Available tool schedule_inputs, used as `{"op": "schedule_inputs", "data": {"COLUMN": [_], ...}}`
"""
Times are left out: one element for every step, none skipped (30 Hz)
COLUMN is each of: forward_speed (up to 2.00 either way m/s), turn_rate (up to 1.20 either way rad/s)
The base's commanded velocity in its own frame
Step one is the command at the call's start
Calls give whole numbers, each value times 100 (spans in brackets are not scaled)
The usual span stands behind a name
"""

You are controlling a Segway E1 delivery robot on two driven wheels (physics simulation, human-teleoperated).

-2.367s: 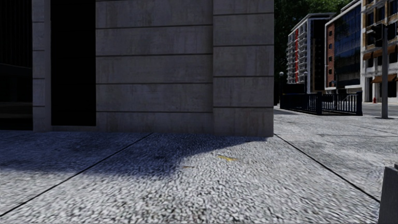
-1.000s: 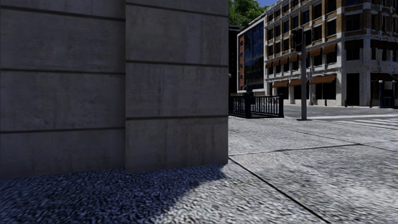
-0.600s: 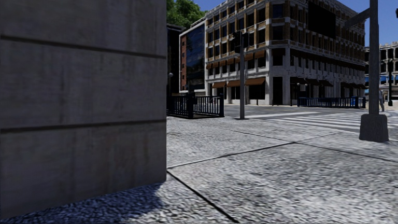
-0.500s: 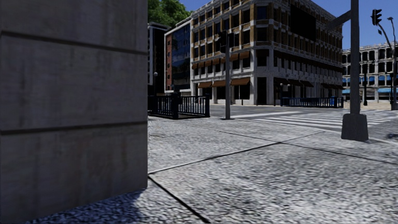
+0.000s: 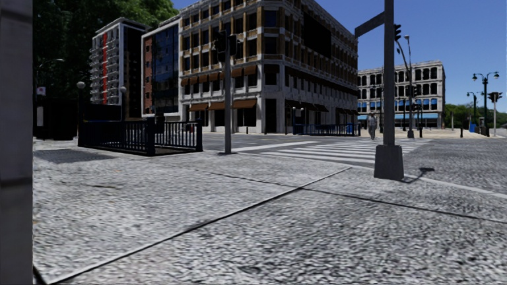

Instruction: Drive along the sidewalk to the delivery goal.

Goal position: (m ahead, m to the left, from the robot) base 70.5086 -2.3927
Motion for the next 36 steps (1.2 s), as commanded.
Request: {"op": "schedule_inputs", "data": {"forward_speed": [132, 132, 132, 132, 132, 132, 133, 133, 148, 200, 200, 200, 200, 200, 200, 200, 200, 200, 200, 200, 200, 200, 200, 200, 200, 200, 200, 200, 200, 200, 200, 200, 200, 200, 200, 200], "turn_rate": [0, 0, 0, 0, 0, 0, 0, 0, 0, 0, 0, 0, 0, 0, 0, 0, 0, 0, 0, 0, 0, 0, 0, 0, 0, 0, 0, 0, 0, 0, 0, 0, 0, 0, 0, -23]}}
